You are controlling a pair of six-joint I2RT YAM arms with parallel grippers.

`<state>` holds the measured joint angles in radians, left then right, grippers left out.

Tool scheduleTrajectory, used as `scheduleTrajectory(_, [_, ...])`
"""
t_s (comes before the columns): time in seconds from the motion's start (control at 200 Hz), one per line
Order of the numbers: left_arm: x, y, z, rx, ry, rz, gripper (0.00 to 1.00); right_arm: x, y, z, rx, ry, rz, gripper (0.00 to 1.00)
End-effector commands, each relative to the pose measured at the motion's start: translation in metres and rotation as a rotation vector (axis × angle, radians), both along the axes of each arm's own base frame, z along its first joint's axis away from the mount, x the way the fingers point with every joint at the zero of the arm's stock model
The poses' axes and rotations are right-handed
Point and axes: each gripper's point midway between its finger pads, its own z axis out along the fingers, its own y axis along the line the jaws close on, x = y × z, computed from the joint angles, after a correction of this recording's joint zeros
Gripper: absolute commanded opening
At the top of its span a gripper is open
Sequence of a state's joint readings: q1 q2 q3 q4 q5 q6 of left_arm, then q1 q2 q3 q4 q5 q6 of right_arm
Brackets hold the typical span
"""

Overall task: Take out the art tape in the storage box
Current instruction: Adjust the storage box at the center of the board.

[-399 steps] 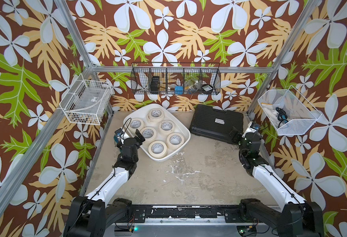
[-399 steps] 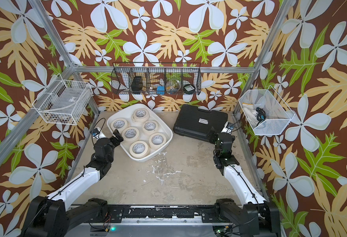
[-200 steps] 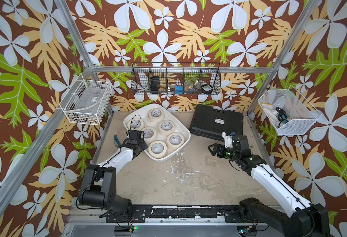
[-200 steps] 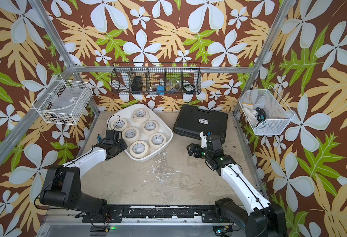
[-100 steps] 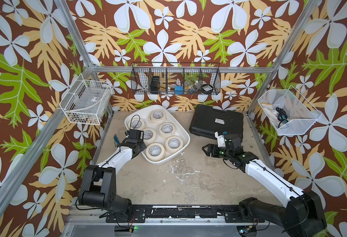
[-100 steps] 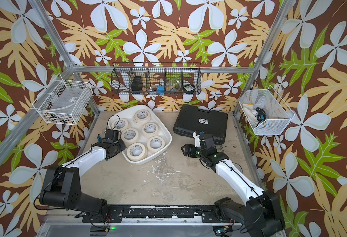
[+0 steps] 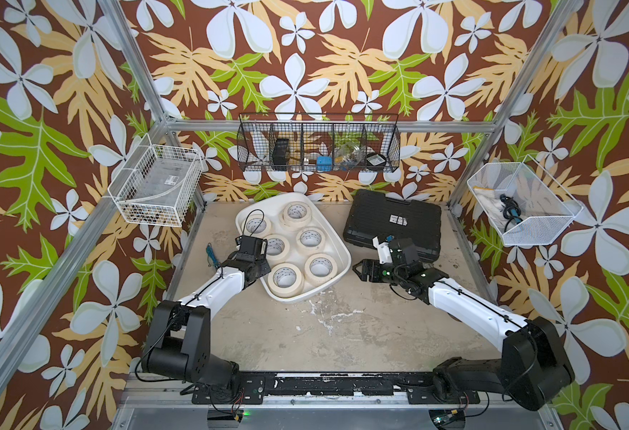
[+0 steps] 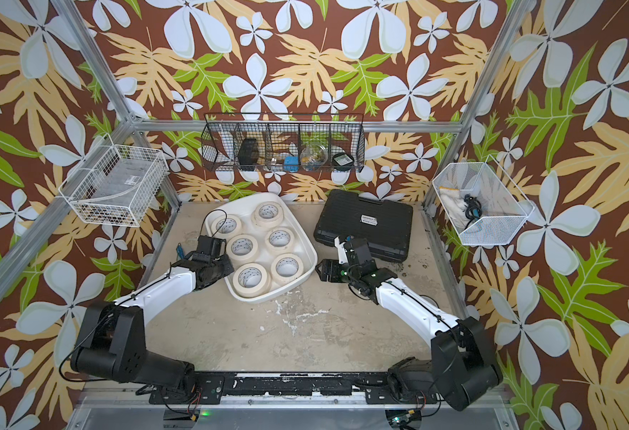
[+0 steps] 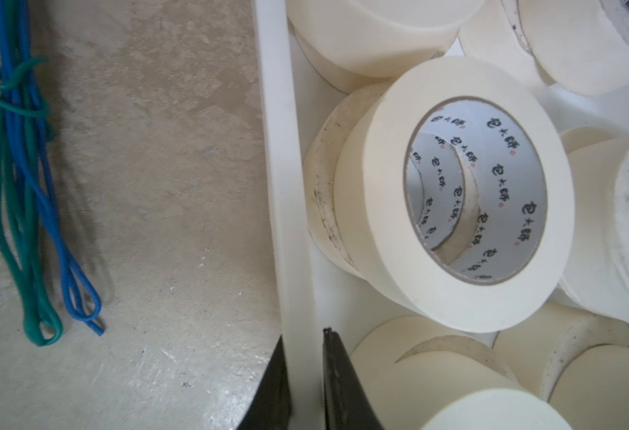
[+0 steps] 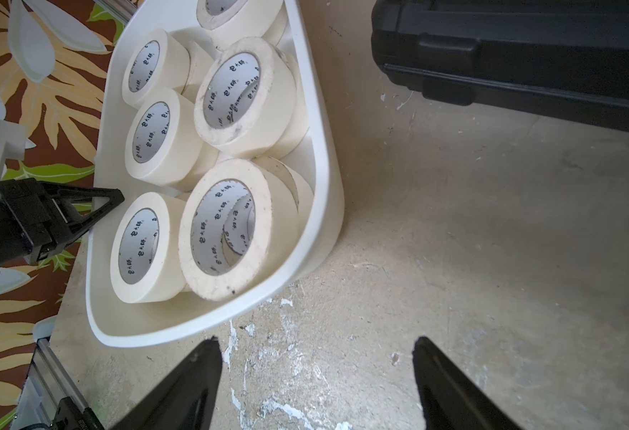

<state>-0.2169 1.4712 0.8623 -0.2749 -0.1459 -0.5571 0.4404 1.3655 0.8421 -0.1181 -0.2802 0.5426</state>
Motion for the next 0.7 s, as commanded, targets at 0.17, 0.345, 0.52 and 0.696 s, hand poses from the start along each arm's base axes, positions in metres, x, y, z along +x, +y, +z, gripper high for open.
scheduleTrajectory(0.17, [-0.004,-0.02,-0.005,0.05,0.028,-0.19,0.0,0.025,0.016,-0.005,-0.01,-0.016,0.012,0.81])
scheduleTrajectory(0.345, [0.015,-0.007,0.002,0.136,0.039,-0.156,0.0,0.03,0.033,-0.013,-0.017,0.004,0.046,0.77])
scheduleTrajectory(0.52, [0.035,-0.004,0.002,0.153,0.04,-0.135,0.0,0.027,0.048,-0.014,-0.017,0.004,0.072,0.77])
scheduleTrajectory(0.696, [0.044,0.0,-0.001,0.158,0.045,-0.1,0.06,0.03,0.052,-0.013,-0.026,0.006,0.071,0.76])
